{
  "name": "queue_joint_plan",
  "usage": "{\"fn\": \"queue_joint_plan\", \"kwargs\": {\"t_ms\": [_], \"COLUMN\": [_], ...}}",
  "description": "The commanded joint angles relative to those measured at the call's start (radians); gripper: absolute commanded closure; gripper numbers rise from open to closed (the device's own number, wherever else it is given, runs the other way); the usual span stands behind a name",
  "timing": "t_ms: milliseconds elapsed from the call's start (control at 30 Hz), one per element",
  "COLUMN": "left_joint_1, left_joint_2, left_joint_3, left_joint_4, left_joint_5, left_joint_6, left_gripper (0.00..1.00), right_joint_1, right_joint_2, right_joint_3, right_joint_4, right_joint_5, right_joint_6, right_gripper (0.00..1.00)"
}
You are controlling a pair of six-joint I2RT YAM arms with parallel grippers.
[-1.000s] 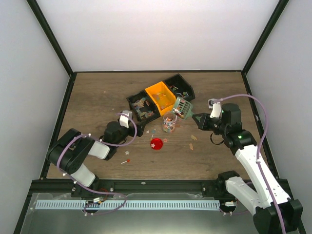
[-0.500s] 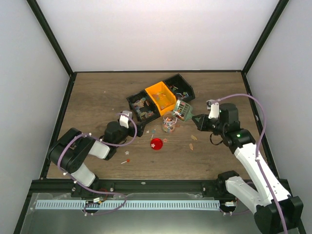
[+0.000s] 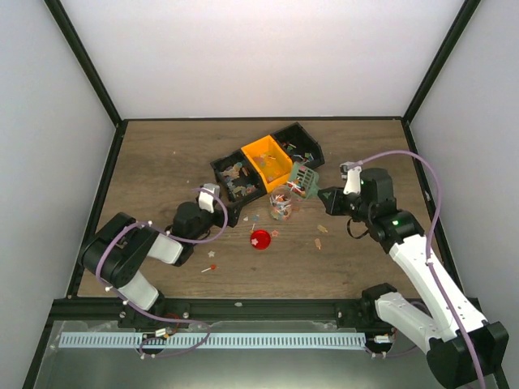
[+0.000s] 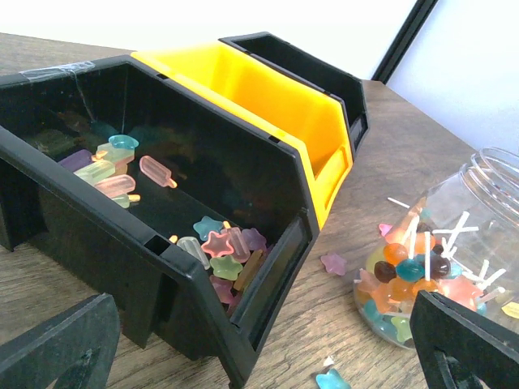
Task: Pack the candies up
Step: Place the fake candies in the packing bottle.
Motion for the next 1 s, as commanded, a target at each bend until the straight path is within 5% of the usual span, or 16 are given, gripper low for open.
{"fn": "queue_joint_plan", "kwargs": {"t_ms": [0, 967], "left_joint_1": [0.008, 0.02], "left_joint_2": [0.014, 0.037], "left_joint_3": [-0.01, -0.004], "left_joint_4": [0.046, 0.056], "left_joint_5": [0.01, 0.031], "left_joint_6": [-0.006, -0.013], "left_gripper": [0.0, 0.0], "right_joint_1": [0.012, 0.103], "right_joint_2": [-0.002, 0.042], "right_joint_3": [0.059, 0.138], "right_joint_4": [-0.01, -0.075], "right_joint_5": [0.027, 0.175], "right_joint_6": [-0.024, -0.062], "right_gripper": [0.99, 0.99]}}
